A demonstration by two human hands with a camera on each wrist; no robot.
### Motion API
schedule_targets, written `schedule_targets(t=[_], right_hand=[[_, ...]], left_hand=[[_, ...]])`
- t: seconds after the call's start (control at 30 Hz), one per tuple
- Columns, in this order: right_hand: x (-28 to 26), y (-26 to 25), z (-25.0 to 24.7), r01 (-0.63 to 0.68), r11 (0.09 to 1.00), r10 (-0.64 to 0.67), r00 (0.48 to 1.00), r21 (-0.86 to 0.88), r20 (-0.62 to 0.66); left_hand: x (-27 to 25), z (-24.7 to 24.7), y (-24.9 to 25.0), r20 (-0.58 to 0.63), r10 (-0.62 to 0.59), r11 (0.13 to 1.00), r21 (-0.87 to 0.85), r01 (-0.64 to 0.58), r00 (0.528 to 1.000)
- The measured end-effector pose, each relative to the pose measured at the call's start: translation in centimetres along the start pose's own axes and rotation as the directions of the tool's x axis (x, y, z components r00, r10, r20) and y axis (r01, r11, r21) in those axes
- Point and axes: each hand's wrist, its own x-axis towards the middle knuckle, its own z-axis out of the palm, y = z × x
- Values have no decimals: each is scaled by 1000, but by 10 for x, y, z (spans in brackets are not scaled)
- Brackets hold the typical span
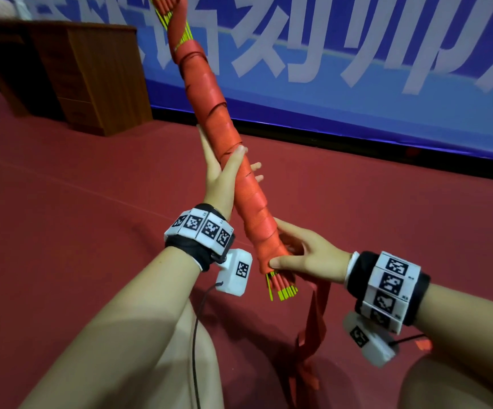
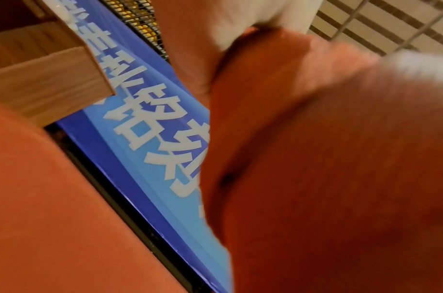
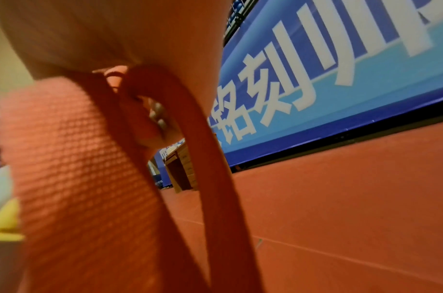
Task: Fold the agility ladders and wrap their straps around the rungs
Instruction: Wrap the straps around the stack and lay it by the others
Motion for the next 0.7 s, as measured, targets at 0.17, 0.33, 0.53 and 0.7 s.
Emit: schedule_targets(t=[0.17,0.33,0.53,0.7], right_hand=[[5,-3,1,-58,991,56,998,-122,-26],[8,10,-3,-272,828,305,952,-491,-13],[3,15,-22,-384,816,418,908,-431,-18],[2,13,-18,-386,910,384,922,-150,-41]], left_hand=[[2,-3,-6,-64,35,989,146,-26,997],[2,-5,-14,-30,162,919,368,-139,986],[11,-20,-17,-1,209,859,477,-183,978],[9,-21,-20,-53,184,859,493,-134,982]])
